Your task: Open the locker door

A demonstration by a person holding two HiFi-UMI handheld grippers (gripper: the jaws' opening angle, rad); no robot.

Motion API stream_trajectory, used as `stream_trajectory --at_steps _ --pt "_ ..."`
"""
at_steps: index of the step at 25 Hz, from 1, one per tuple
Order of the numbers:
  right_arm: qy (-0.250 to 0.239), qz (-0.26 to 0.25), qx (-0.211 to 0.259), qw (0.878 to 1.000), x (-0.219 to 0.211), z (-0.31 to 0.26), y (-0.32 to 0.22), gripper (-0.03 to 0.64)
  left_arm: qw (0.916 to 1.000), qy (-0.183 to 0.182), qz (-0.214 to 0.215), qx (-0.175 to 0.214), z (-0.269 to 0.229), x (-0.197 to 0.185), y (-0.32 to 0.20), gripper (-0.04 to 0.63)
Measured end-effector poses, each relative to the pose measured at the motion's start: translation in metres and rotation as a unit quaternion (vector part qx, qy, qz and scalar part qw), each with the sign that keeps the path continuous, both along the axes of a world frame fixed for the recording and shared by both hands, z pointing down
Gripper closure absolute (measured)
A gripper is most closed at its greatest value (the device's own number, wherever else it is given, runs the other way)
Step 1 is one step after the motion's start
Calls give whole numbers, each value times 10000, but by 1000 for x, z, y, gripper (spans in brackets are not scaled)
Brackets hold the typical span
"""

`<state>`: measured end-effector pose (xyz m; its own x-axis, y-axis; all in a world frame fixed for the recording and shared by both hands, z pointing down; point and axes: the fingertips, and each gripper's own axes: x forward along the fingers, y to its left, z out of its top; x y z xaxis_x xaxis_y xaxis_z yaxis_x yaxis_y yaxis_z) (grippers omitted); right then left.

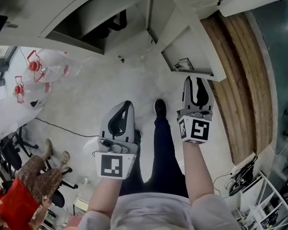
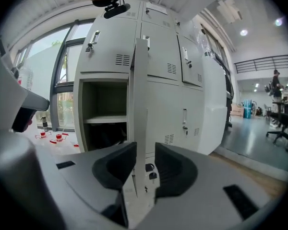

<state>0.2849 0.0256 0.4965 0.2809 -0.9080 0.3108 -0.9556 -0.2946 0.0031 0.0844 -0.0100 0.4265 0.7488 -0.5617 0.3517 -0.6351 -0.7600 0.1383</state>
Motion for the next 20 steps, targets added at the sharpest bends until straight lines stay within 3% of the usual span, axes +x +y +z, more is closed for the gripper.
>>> stream_trajectory --at_steps 9,13,20 --pt "30 358 54 9993 34 -4 9 518 9998 -22 173 39 2 28 -10 586" --pt "145 455 90 9988 40 -10 9 600 9999 -31 162 41 2 33 -13 586" --pt "107 345 140 9992 33 -12 6 603 9999 -2 111 -11 7 33 -11 586"
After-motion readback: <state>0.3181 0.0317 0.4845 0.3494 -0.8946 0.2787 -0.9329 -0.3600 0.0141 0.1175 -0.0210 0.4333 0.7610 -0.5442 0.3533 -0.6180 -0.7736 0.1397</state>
